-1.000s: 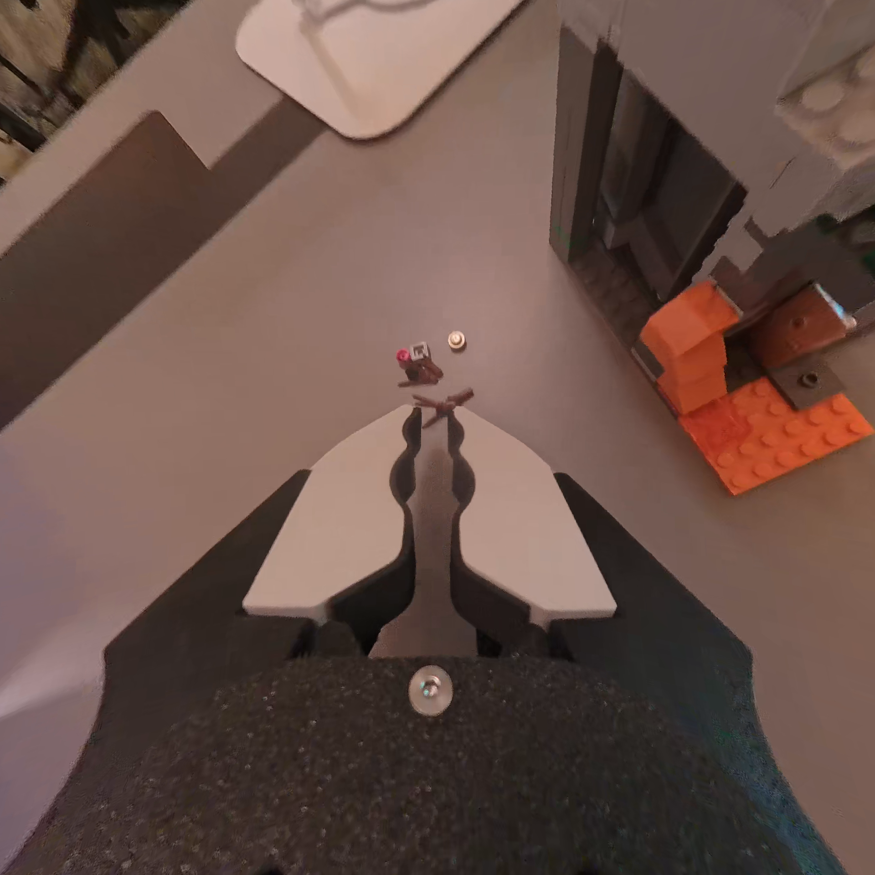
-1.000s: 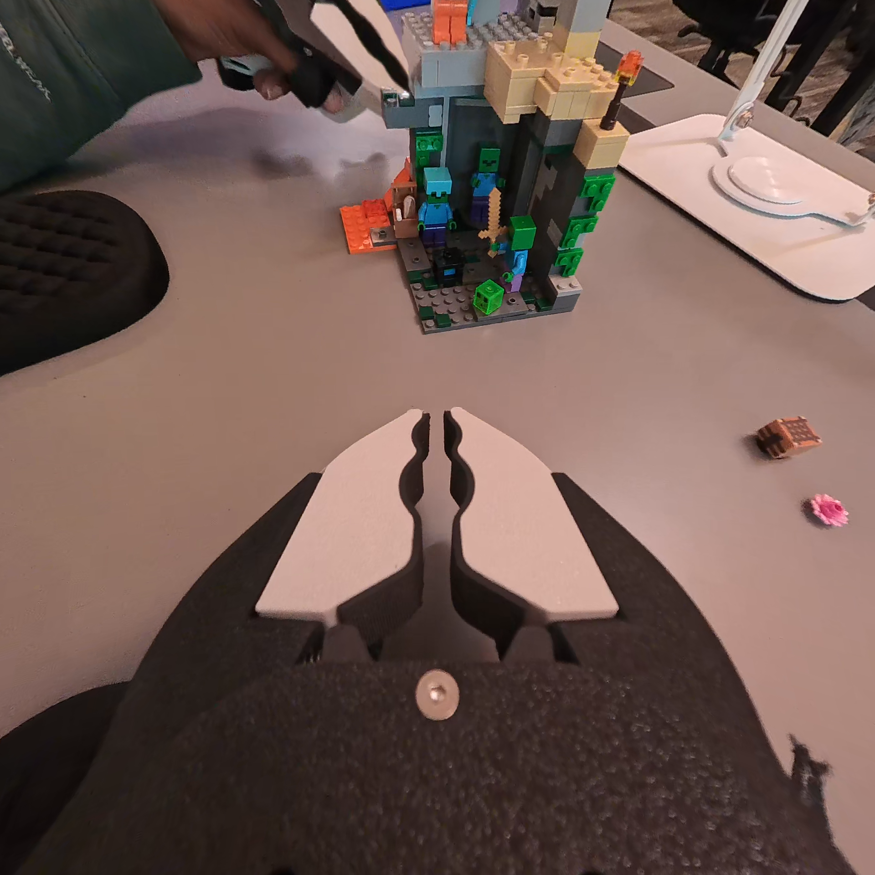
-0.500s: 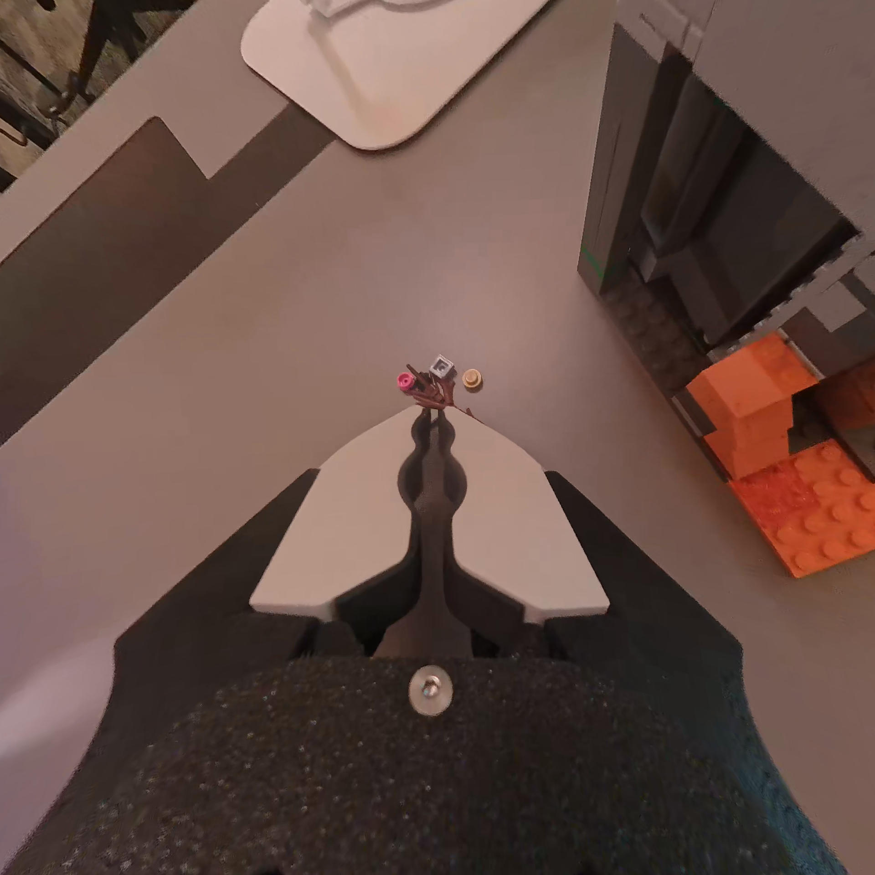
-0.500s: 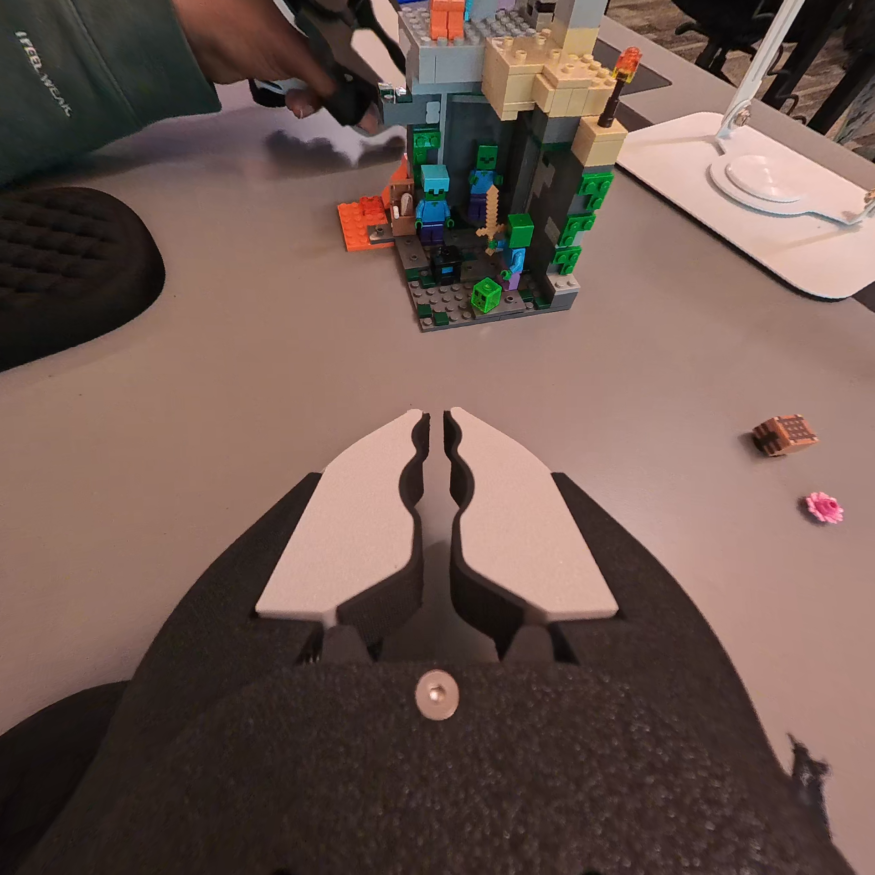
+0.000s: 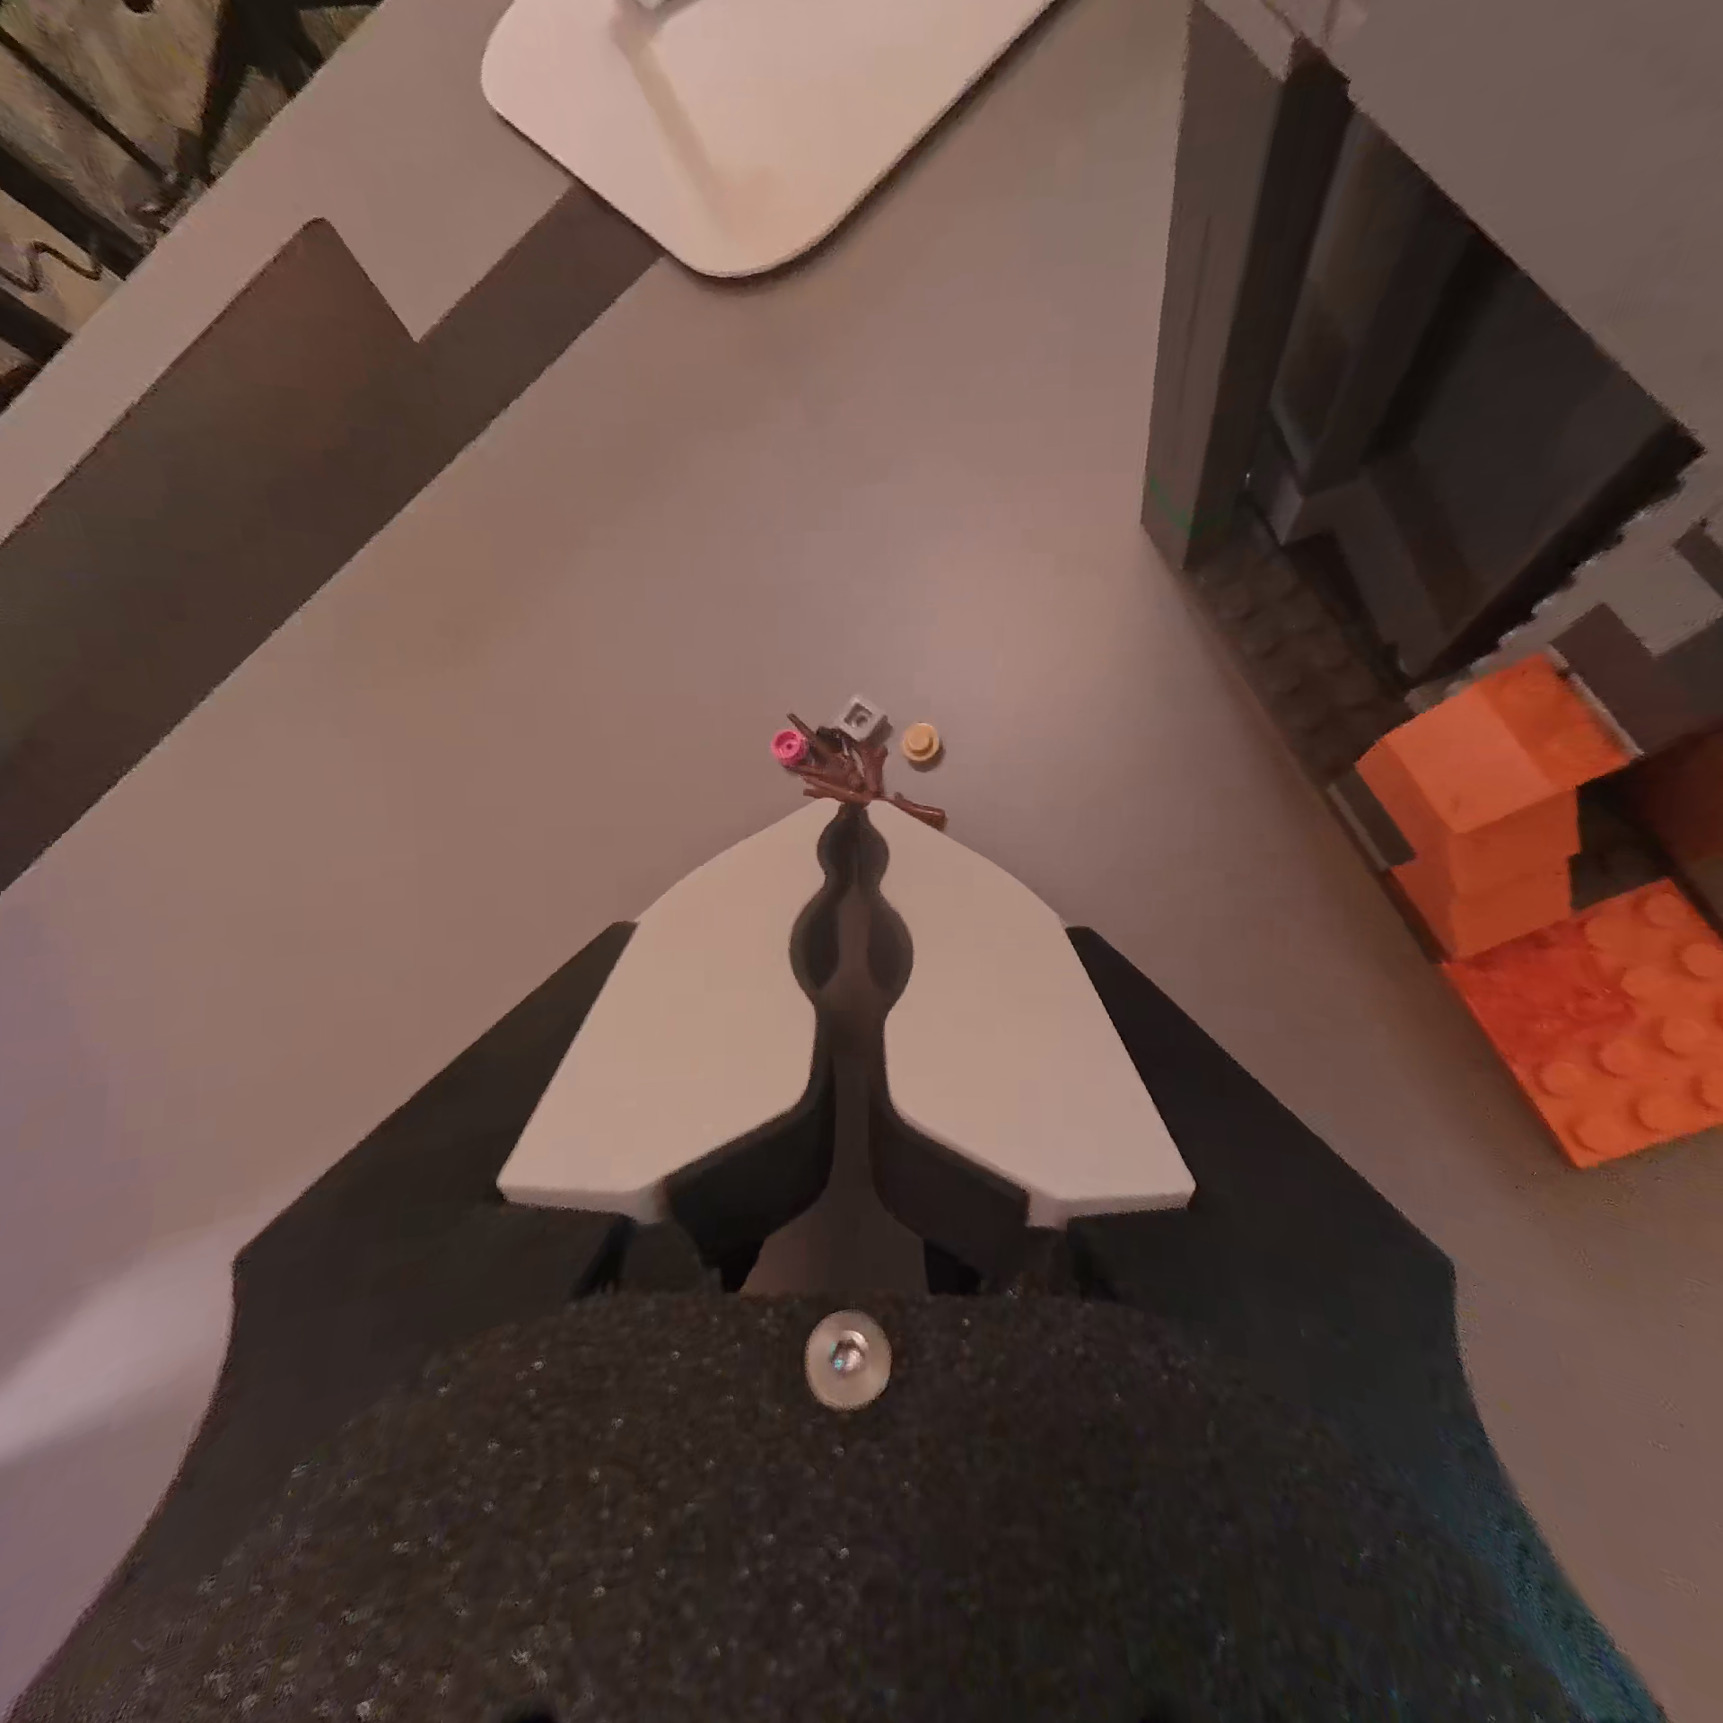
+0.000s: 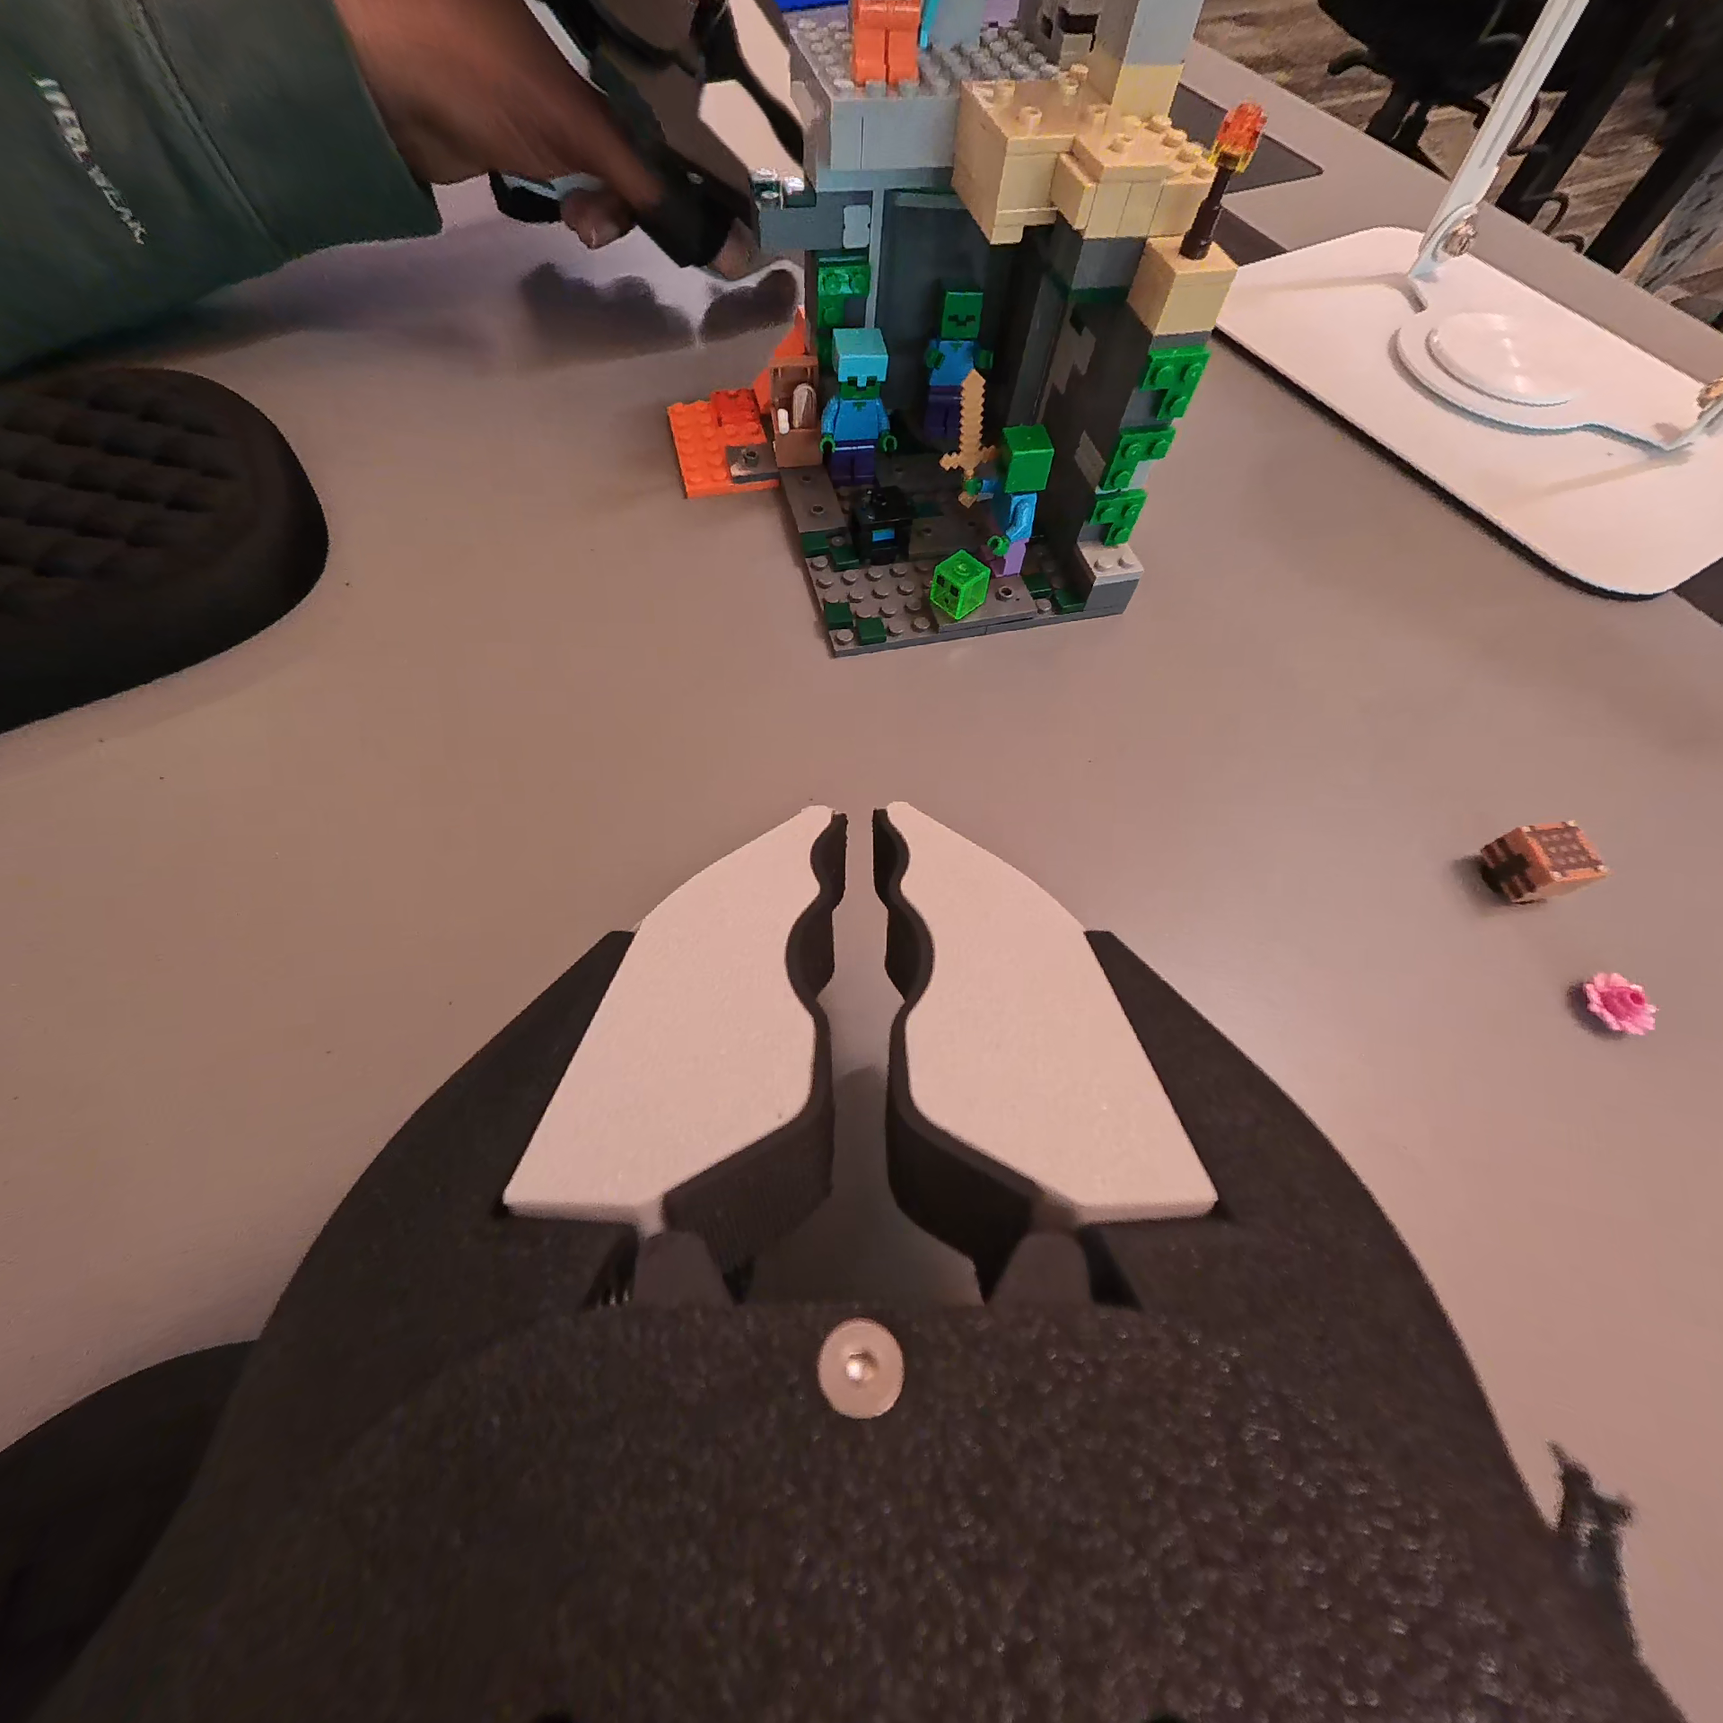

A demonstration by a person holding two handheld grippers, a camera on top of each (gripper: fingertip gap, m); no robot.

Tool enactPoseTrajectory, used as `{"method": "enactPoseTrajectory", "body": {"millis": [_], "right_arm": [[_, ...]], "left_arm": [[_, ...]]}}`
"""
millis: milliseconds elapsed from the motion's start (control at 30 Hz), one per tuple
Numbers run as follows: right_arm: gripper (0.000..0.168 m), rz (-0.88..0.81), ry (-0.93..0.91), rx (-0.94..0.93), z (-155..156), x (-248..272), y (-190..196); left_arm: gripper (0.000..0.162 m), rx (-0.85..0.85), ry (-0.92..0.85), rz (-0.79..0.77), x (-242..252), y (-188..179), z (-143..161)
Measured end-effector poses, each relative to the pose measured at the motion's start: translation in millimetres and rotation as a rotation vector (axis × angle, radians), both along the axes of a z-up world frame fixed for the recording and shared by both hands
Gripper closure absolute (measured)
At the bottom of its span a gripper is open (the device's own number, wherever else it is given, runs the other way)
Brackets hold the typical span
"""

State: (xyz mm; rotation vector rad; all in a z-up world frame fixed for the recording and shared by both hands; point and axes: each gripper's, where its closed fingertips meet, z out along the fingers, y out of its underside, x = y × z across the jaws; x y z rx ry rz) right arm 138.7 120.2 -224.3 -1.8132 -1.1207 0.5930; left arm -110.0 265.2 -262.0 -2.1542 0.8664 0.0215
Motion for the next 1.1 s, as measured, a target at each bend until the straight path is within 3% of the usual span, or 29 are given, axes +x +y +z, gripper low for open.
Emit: {"method": "enactPoseTrajectory", "body": {"millis": [200, 433, 767, 1100], "right_arm": [[0.163, 0.001, -0.008, 0.006, 0, 0, 0], [0.163, -0.002, 0.007, 0.015, 3, 0, 0], [0.163, 0.011, 0.004, 0.011, 1, -4, -3], [0.163, 0.02, -0.007, 0.029, 3, -6, -6]], "left_arm": [[0.159, 0.059, -0.058, -0.009, 5, -8, 20], [0.153, 0.134, -0.176, -0.126, 36, -46, 48], [0.153, 0.326, -0.35, -0.202, 84, -81, 109], [0.146, 0.392, -0.352, -0.126, 100, -71, 113]]}}
